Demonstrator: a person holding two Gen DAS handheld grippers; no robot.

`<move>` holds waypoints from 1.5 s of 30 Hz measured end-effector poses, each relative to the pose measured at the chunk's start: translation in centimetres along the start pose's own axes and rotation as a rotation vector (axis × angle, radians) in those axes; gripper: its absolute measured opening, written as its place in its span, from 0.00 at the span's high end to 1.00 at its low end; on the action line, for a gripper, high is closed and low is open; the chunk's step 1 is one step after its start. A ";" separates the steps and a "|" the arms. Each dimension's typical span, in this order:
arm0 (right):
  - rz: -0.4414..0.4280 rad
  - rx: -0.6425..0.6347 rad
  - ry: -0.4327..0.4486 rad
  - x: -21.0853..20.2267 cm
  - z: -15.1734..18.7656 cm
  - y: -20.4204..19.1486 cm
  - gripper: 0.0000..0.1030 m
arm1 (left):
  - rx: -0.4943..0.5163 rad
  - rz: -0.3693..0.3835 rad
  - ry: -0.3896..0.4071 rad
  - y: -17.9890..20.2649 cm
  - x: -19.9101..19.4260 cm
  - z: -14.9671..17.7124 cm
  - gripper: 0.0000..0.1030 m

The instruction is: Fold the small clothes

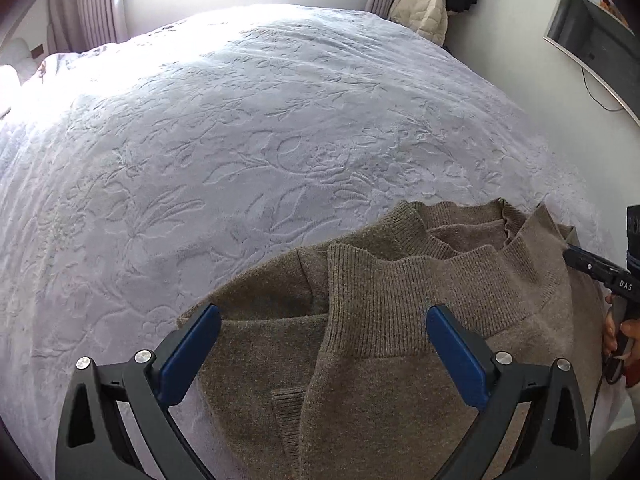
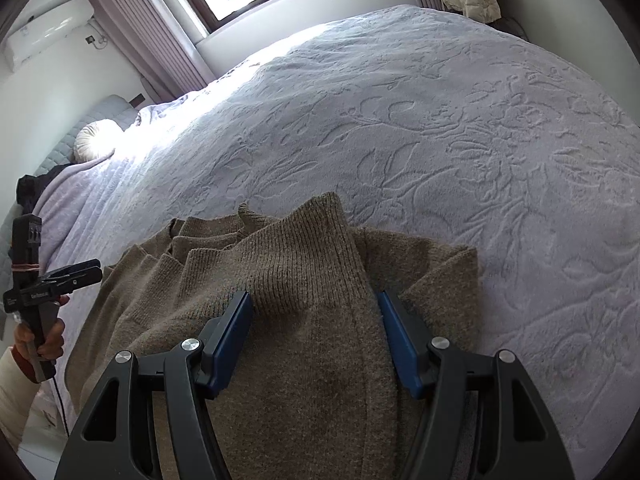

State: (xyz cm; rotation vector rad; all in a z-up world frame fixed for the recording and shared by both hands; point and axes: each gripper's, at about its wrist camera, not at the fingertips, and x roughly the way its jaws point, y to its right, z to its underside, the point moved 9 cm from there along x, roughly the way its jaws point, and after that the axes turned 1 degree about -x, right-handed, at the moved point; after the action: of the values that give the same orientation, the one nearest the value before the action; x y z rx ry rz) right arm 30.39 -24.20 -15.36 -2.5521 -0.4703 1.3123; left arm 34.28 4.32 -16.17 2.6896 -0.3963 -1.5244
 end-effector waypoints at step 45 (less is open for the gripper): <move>0.112 0.133 -0.003 -1.1 -2.0 2.0 0.48 | -0.063 -0.129 0.046 -2.8 -1.1 1.2 0.21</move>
State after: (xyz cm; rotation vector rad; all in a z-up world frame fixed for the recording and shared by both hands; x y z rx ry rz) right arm 31.82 -26.60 -14.10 -2.4984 -0.2348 1.3373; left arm 33.34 7.43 -16.26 2.7436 -0.1737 -1.4746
